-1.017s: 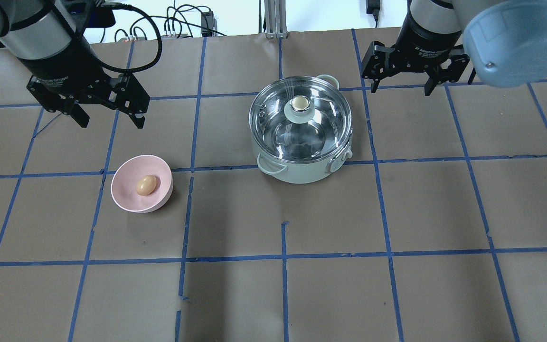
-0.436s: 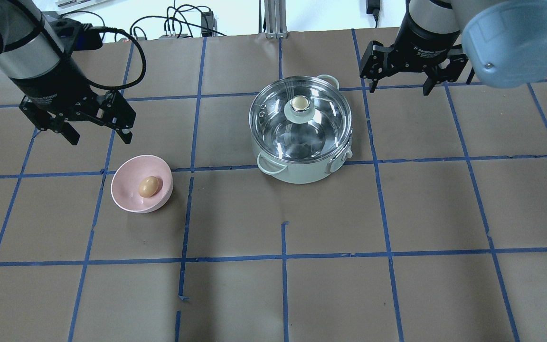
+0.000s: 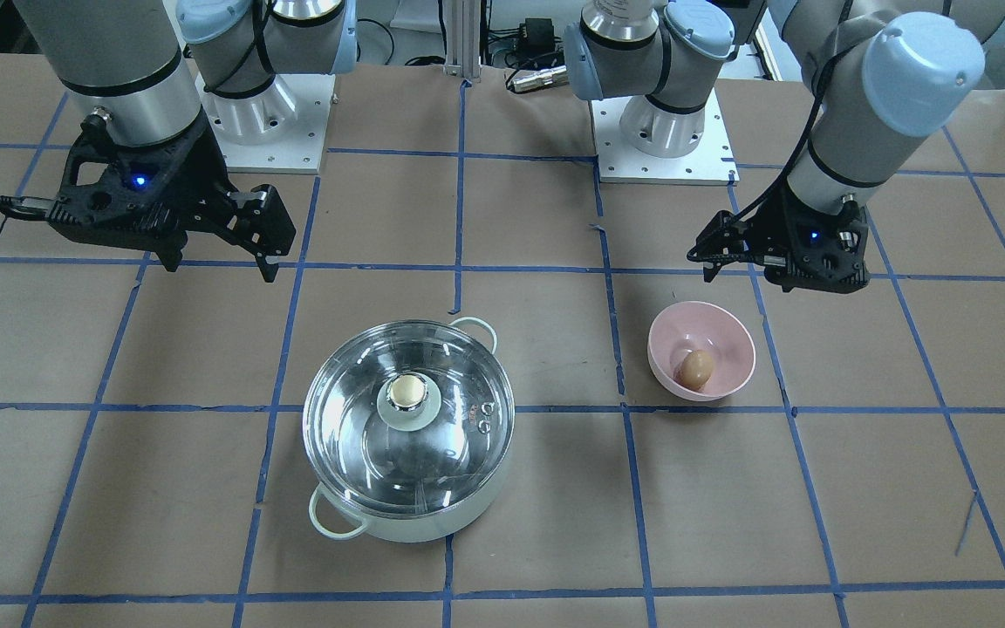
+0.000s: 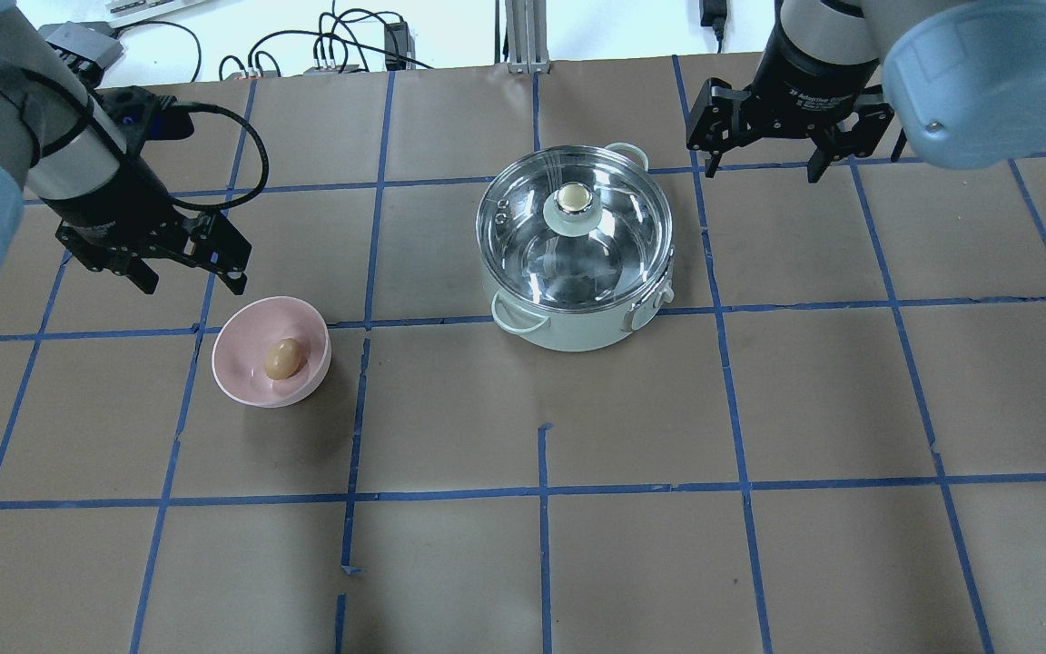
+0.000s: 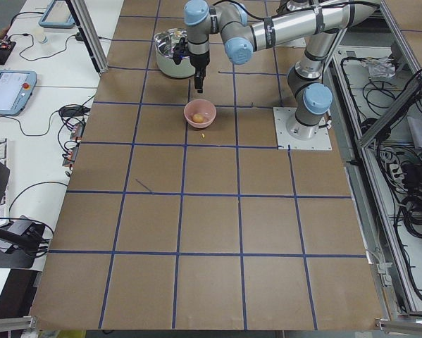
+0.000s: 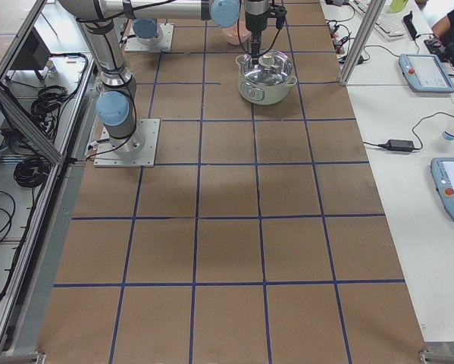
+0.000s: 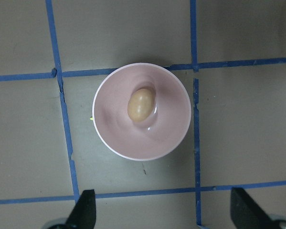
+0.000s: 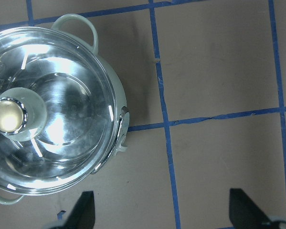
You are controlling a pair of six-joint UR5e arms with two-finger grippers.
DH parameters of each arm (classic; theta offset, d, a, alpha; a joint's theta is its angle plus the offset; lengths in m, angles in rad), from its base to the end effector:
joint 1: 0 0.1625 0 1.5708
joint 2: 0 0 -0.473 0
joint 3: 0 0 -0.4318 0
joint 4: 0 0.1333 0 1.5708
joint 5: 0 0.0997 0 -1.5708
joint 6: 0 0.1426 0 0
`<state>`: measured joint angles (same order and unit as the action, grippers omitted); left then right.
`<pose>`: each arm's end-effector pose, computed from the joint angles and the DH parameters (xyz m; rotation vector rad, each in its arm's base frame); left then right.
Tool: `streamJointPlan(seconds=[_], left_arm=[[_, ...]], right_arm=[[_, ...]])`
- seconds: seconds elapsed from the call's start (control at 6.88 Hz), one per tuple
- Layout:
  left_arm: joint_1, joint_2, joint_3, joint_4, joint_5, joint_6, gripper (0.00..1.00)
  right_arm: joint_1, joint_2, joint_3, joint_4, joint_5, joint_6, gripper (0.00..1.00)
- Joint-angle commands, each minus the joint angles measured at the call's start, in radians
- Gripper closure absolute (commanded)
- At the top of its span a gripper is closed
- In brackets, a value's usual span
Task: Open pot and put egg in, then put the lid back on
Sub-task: 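Lower the left gripper toward the egg in the pink bowl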
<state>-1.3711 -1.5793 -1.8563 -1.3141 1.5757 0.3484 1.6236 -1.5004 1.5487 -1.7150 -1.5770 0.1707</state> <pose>-0.0285 -0.5277 0.3641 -0.2331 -3.1270 -0.0584 0.1627 -0.5697 0.4811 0.1851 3.1280 -0.1505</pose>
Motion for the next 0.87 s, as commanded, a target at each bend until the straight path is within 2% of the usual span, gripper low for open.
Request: streamJointPlan(seconds=[0.0,0.29,0.58,0.73], left_arm=[[0.004,-0.083,-0.058,0.139,0.007,0.067,0.00],[0.004,-0.125,-0.101,0.278,0.012,0.074,0.00],[0.007,-0.160,-0.170,0.378,0.012,-0.024,0.01],[0.007,-0.162,-0.173,0.380,0.010,-0.061,0.01]], right_arm=[[-0.001,0.000,0.001,0.000,0.000,0.000,0.00],[0.001,0.000,0.002,0.000,0.000,0.000,0.00],[0.004,0.002,0.007,-0.008,0.000,-0.002,0.00],[0.002,0.000,0.014,-0.011,0.002,0.000,0.00]])
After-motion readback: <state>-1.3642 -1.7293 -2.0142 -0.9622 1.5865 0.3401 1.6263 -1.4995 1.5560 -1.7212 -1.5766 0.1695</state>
